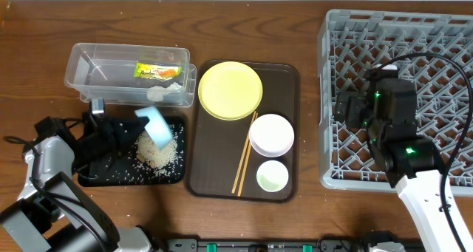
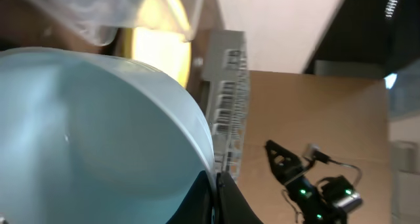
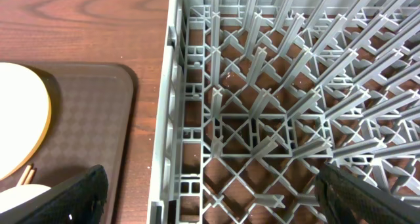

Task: Sort waste into correct bins and load items into the dishwasher rack
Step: 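Set the emptied blue bowl back on the brown tray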

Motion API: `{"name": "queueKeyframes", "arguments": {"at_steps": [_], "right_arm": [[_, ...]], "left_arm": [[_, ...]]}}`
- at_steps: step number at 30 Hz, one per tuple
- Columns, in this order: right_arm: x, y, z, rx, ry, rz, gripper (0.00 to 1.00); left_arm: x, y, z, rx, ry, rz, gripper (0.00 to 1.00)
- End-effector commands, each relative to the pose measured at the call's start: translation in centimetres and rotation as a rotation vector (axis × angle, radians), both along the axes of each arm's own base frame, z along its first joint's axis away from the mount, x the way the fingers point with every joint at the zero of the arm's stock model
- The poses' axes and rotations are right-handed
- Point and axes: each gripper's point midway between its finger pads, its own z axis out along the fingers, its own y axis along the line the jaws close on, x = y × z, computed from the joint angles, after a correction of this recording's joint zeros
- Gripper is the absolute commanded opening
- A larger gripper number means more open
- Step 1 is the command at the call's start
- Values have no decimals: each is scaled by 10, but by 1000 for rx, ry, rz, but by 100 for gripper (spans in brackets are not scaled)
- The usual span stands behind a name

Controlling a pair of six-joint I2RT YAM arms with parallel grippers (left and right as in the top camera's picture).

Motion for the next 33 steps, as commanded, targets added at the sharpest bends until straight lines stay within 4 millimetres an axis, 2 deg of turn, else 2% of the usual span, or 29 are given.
{"name": "queueKeyframes", "arguments": {"at_steps": [1,4,7,10,18,28,31,33], "right_arm": [[3,-1,13,-5,-32,6,99],[3,-1,13,-5,-33,5,99],[4,-1,14,-5,-36,5,99],[5,-1,15,-4,-42,5,99],[5,-2,15,-7,-45,1,99],[5,-2,15,-8,-44,0,99],[5,-2,15,-8,-42,0,99],[5,-2,15,-8,-42,0,99]], "left_arm": [[0,1,1,-12,5,8,6],[5,-2,33,-112,-175,3,6],[5,-9,36,-106,-180,-21,6],[3,-27,38,-66,-187,-81,6],[-7,-79,12,321,-112,-312,6],[10,-135,-21,944,-197,-472,6],[5,-151,-37,1066,-200,-537,6],[-4,-167,-47,1087,-204,-606,6]]}}
